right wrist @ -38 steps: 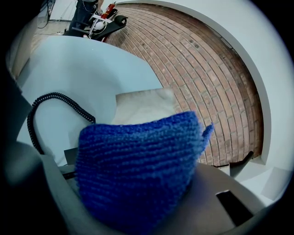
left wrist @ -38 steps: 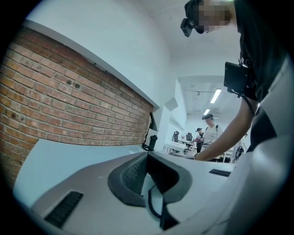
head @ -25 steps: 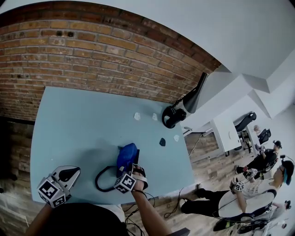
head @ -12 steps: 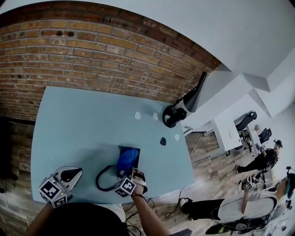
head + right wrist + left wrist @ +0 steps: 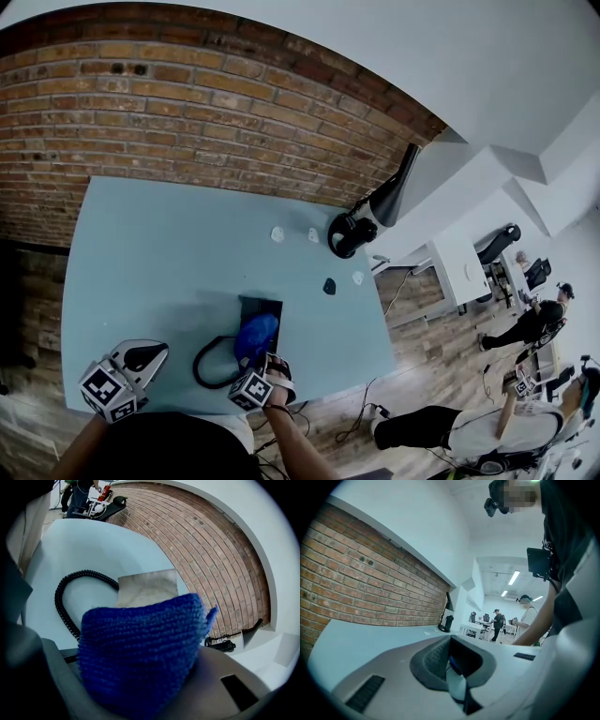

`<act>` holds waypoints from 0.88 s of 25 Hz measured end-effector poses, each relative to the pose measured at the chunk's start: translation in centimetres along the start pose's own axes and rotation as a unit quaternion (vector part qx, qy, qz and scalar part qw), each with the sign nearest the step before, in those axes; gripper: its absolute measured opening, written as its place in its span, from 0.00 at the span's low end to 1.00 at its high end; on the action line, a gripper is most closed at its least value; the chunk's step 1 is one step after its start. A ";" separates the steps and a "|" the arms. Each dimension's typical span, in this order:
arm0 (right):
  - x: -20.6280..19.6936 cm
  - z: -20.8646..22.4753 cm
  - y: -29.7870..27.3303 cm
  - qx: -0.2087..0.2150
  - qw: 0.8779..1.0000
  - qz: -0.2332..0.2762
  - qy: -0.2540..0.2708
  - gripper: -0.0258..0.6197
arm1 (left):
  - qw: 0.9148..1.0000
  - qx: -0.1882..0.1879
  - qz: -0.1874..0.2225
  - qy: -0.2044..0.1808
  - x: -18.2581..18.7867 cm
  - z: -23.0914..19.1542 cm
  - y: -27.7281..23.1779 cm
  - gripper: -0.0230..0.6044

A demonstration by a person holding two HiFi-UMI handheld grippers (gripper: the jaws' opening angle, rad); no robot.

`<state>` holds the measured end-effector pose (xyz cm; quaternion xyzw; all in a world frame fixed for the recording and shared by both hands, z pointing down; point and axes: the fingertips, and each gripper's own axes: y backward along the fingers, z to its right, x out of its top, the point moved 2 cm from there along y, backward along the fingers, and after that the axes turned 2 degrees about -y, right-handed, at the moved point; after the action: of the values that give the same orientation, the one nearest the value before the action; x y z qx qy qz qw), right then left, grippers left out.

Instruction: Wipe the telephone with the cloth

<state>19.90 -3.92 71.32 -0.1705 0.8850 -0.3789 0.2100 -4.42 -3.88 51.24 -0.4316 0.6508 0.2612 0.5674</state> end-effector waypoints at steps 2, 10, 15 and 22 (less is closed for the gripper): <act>-0.3 -0.6 0.2 0.002 1.000 -0.001 -0.003 0.14 | 1.000 0.000 0.001 -0.001 -0.2 0.0 0.0 0.07; -1.0 -2.2 0.7 0.011 1.000 -0.005 -0.022 0.14 | 1.000 -0.001 0.000 0.006 0.0 0.1 0.0 0.07; -1.2 -3.1 1.1 0.040 0.993 0.003 -0.112 0.16 | 1.000 -0.001 -0.002 0.008 -0.1 0.3 -0.1 0.07; -0.9 3.2 5.2 0.150 0.702 0.205 -0.665 0.18 | 1.000 0.010 -0.007 0.015 0.0 -0.1 0.4 0.07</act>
<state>21.55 -2.02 65.70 -0.1586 0.4598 -0.2423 0.8394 -4.80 -3.83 51.19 -0.4341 0.6593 0.2441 0.5633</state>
